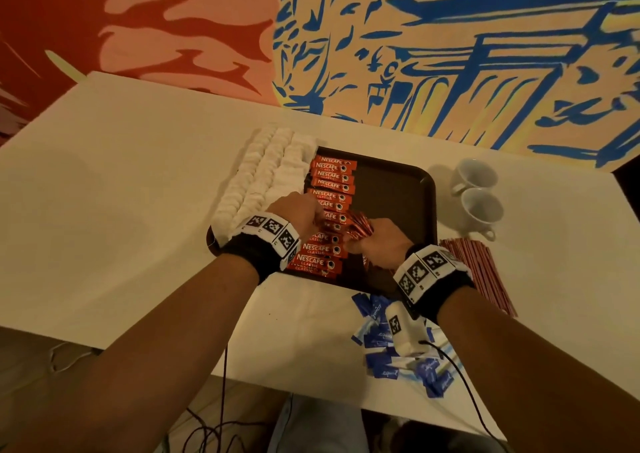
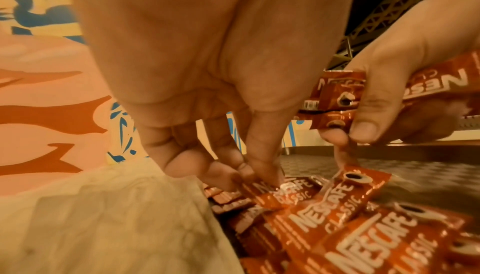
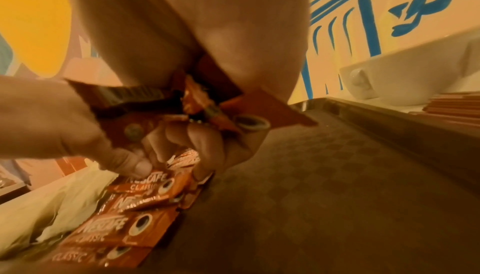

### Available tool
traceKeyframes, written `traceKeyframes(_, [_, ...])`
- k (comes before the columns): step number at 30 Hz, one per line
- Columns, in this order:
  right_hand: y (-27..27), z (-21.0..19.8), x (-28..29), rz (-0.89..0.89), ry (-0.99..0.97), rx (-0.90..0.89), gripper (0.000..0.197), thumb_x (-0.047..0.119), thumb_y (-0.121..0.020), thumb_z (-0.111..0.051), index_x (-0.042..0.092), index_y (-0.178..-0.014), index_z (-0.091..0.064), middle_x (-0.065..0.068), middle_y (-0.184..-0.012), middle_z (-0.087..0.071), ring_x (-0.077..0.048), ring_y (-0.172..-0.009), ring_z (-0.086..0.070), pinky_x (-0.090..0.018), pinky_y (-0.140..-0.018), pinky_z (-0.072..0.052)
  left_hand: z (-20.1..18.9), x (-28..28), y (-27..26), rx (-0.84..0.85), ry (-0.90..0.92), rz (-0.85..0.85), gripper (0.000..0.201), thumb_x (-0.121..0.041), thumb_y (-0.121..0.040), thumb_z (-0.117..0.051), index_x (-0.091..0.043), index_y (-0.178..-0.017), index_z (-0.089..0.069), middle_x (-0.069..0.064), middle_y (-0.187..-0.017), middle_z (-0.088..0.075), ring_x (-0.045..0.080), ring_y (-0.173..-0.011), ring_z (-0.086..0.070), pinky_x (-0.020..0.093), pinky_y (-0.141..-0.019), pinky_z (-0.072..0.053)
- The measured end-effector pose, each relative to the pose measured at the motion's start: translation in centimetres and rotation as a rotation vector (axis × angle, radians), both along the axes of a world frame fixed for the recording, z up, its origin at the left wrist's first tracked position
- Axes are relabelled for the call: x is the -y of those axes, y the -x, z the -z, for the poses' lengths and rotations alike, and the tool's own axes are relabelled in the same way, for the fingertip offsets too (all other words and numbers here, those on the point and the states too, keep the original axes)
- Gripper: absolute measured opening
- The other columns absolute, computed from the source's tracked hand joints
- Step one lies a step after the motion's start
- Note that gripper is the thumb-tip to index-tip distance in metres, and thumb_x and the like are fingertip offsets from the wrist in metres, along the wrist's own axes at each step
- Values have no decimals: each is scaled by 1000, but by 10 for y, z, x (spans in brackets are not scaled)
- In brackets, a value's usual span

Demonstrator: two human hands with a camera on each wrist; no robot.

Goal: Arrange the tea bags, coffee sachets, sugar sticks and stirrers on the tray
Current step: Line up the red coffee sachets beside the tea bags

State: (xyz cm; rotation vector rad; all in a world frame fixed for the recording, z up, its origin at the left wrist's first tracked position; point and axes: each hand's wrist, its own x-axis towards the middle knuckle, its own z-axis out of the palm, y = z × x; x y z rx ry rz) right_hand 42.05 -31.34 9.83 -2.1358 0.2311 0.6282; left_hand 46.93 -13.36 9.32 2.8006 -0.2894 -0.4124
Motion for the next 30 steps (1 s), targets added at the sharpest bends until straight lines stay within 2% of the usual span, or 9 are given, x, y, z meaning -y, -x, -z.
traceKeyframes(3, [1,-6,5,-5,-1,-8,13,19,-90,-75,16,-103,-71,-5,-101,-72,-18,-92,-68,-29,-80,-53,-1,1,0,-10,-33,10,11,-27,-87,-73,-30,-97,-73,0,-107,-69,22,-93,-66,39,-88,-57])
traceKeyframes(8, [8,-15,11,-10,7,-10,6,18,-92,-72,18,-95,-68,1,-84,-66,-10,-67,-60,-17,-55,-44,-9,3,5,-12,-47,30,11,-19,-89,-71,-27,-94,-77,-2,-107,-71,20,-95,-67,37,-89,-56])
traceKeyframes(12, [17,-27,17,15,-37,36,12,20,-93,-71,12,-103,-69,0,-85,-66,-10,-69,-59,-20,-60,-44,-25,-2,13,6,1,13,14,-20,-92,-69,-26,-102,-76,-3,-112,-71,18,-100,-65,33,-91,-53])
traceKeyframes(15, [27,-43,22,61,-92,118,18,25,-92,-73,10,-101,-71,-3,-84,-68,-15,-70,-63,-26,-64,-52,-54,-4,23,29,113,-18,15,-22,-91,-70,-24,-105,-75,-4,-111,-70,16,-98,-65,33,-91,-53])
traceKeyframes(19, [55,-69,27,162,-248,286,19,32,-89,-76,14,-95,-72,-15,-88,-72,-23,-67,-65,-31,-54,-55,-101,2,49,113,410,-53,13,-25,-94,-67,-26,-105,-72,-11,-103,-64,8,-92,-60,25,-85,-46])
traceKeyframes(22, [88,-85,31,261,-380,374,19,37,-91,-73,19,-96,-70,-7,-87,-72,-22,-76,-66,-35,-64,-57,-131,15,76,143,580,32,16,-29,-95,-65,-25,-108,-72,-16,-103,-65,-4,-93,-58,18,-83,-42])
traceKeyframes(24, [109,-89,36,319,-425,425,23,45,-92,-70,22,-96,-69,1,-82,-71,-17,-76,-65,-41,-72,-54,-145,25,95,140,677,81,18,-31,-95,-65,-27,-111,-72,-19,-105,-67,-6,-97,-59,18,-88,-43])
traceKeyframes(28, [146,-101,46,454,-604,476,25,53,-91,-67,28,-92,-67,-4,-80,-65,-26,-74,-59,-40,-62,-47,-154,43,140,93,822,121,17,-31,-94,-67,-28,-109,-72,-16,-100,-71,-2,-95,-64,22,-89,-50])
traceKeyframes(30, [161,-108,49,526,-732,511,20,44,-96,-64,26,-90,-68,-6,-77,-62,-24,-70,-58,-40,-60,-46,-149,52,164,47,844,161,15,-31,-93,-68,-27,-107,-73,-16,-94,-71,-6,-88,-64,14,-82,-49])
